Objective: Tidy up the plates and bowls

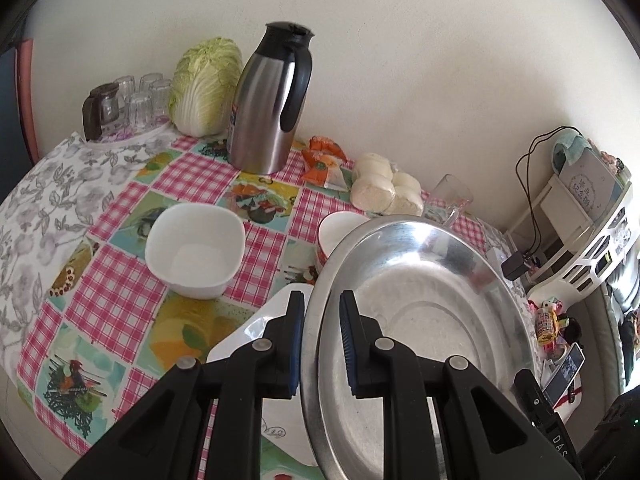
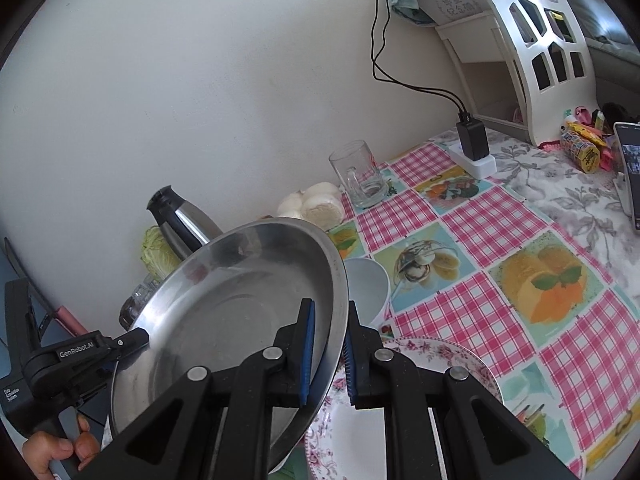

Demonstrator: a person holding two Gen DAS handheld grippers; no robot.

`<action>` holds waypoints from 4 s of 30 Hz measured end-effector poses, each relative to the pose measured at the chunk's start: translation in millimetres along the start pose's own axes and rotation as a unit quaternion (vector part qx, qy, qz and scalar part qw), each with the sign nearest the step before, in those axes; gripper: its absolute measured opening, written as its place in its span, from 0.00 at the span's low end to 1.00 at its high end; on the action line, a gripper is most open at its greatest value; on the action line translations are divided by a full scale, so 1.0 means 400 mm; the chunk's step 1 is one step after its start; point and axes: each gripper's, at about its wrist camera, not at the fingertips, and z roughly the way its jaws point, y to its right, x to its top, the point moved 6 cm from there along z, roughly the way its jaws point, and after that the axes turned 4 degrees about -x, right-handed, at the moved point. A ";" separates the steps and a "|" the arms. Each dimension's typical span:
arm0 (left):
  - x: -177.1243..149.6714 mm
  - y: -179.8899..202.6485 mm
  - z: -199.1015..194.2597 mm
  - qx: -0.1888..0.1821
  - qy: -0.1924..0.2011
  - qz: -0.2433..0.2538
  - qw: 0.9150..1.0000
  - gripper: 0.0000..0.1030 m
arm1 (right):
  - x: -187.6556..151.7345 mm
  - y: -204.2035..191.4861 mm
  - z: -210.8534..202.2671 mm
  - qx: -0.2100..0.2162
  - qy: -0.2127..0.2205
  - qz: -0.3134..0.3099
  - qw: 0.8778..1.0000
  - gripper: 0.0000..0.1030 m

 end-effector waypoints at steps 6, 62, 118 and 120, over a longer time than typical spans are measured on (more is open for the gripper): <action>-0.025 -0.056 0.039 0.013 -0.018 -0.025 0.999 0.18 | -0.038 -0.007 0.041 -0.011 -0.032 -0.014 0.999 0.14; -0.097 -0.264 0.187 0.107 -0.073 -0.083 0.988 0.24 | -0.199 -0.102 0.229 -0.051 -0.128 -0.125 0.982 0.18; -0.089 -0.225 0.139 0.190 -0.108 0.007 0.976 0.98 | -0.178 -0.119 0.183 -0.033 -0.125 -0.128 0.983 1.00; -0.085 -0.223 0.133 0.194 -0.102 0.009 0.976 0.98 | -0.176 -0.116 0.182 -0.035 -0.124 -0.128 0.983 1.00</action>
